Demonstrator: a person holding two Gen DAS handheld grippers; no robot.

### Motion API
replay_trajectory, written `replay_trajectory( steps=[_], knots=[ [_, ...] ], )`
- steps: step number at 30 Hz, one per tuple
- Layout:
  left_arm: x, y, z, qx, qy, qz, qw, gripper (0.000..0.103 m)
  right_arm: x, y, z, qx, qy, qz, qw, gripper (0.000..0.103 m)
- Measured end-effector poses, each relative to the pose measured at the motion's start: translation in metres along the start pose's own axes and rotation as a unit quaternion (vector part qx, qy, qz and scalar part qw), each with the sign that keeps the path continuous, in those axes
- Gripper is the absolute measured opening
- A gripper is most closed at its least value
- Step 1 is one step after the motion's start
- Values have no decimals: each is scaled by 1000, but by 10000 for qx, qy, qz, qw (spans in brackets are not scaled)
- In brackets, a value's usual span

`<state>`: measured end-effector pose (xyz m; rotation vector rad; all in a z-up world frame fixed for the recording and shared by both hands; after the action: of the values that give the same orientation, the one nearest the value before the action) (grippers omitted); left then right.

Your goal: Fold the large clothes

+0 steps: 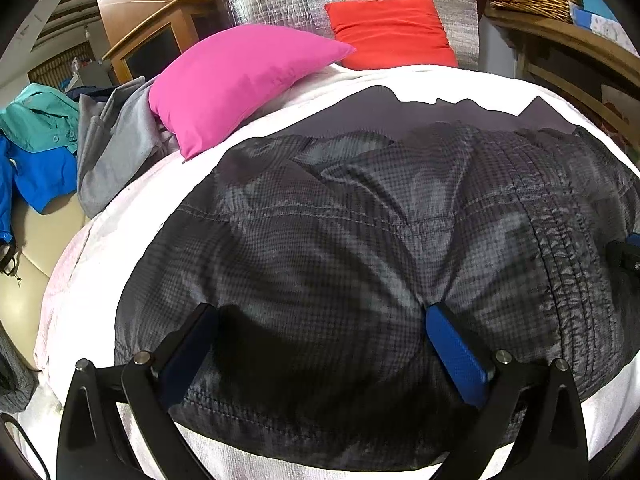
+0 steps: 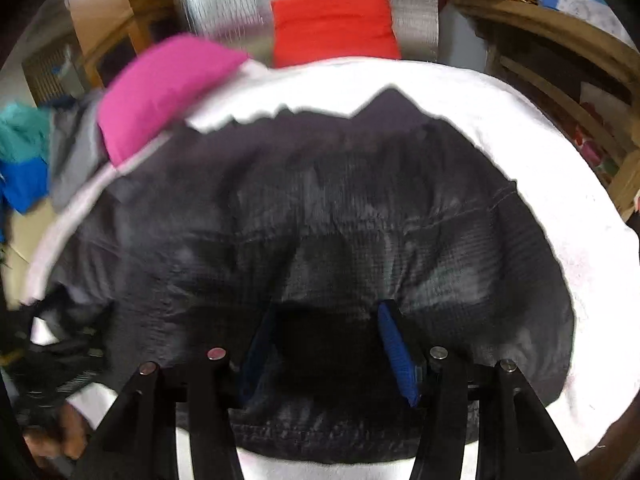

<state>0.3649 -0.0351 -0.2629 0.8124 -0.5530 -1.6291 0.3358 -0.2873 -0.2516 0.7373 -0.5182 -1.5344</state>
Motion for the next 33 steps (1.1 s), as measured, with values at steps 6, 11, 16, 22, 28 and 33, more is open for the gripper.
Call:
replay_trajectory(
  steps=[6, 11, 16, 22, 28, 33],
  knots=[
    [-1, 5, 8, -237, 82, -26, 9997, 103, 1, 2, 37, 346, 19, -313, 9989, 61],
    [-9, 14, 61, 265, 247, 152, 9992, 103, -6, -7, 105, 1106, -397, -103, 9930, 69],
    [-26, 28, 134, 777, 345, 397, 9956, 103, 1, -11, 171, 1499, -535, -161, 9871, 71],
    [-47, 46, 223, 1422, 602, 586, 9863, 103, -7, -4, 248, 1980, -376, -285, 9791, 76],
    [-60, 49, 306, 2043, 796, 647, 9735, 103, -24, -5, 331, 2528, -251, -339, 9666, 78],
    [-63, 50, 359, 2357, 673, 715, 9669, 103, -33, -13, 372, 2725, -197, -389, 9612, 79]
  ],
)
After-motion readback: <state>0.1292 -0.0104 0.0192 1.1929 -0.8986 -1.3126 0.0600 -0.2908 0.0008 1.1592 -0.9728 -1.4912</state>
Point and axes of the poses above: each gripper's, at about its wrist camera, not at the fingertips, and z roughly against the way its jaws point, x to its right, y to its top, the point moved 4 cm from there along -z, roughly the way its jaws point, and after that the axes turned 7 degrees about x, right-handed, at the moved point
